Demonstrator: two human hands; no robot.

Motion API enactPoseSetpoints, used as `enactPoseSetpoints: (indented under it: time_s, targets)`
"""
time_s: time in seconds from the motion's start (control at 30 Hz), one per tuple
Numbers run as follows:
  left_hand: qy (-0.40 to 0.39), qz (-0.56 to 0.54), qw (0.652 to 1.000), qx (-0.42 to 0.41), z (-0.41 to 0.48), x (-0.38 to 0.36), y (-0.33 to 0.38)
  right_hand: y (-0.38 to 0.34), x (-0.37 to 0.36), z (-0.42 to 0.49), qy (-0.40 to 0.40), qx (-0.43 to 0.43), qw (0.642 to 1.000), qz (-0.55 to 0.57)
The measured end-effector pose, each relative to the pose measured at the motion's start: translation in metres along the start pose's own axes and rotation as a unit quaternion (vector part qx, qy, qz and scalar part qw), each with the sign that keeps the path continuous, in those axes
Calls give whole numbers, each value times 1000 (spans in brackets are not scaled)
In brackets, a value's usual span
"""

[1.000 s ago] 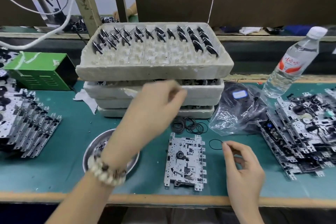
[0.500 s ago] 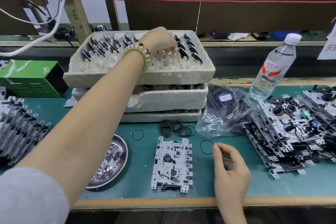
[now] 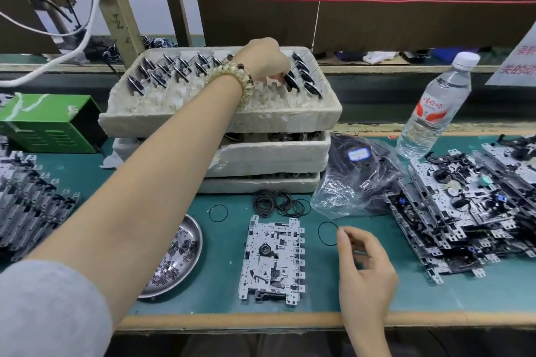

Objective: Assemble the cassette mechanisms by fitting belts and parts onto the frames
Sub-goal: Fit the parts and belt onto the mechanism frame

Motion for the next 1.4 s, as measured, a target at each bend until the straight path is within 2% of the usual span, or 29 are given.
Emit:
enactPoseSetpoints:
  time_s: [0.2,0.33,0.47,0.57,0.63,0.73,0.83,0.93,1.03,1.2,1.3,1.4]
  targets:
    - [-3,-79,997,9,-4,1,7,-3,-1,0,-8,10,1000,-16]
    - [58,-127,990,-1,-27,15,6,-1,-1,1,-9,17,1000,-18]
    - [158,-216,961,-70,-80,34,-9,0,-1,2,-19,27,999,-12]
    - [157,-308,932,-106,-139,27,-33,-2,-1,3,-35,12,999,3]
    - [127,-356,922,-89,-172,10,-55,-1,0,7,-20,-75,993,91]
    - [116,-421,899,-29,-209,-17,-88,-14,-5,7,-13,-222,936,274]
    - [109,-462,880,14,-234,-37,-108,-53,-16,6,-86,-232,902,354]
    - [101,-474,875,19,-246,-47,-114,-91,-28,-2,-169,-200,892,369]
    - [104,-491,865,14,-252,-49,-113,-107,-41,-11,-201,-185,893,357]
    - [110,-489,865,-6,-256,-49,-108,-105,-57,-20,-202,-202,904,317]
    - [106,-498,861,-12,-257,-51,-107,-102,-57,-18,-161,-168,927,295]
    - [112,-506,855,-11,-258,-51,-108,-100,-50,-15,-107,-97,959,243]
Point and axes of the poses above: each hand's wrist, its own z-axis towards the middle knuckle, its own x-axis out of the back of the hand, y = z × x, the point moved 6 cm from there along z, towards the middle knuckle, and after that the axes turned 3 degrees about x, right-handed, at the moved point
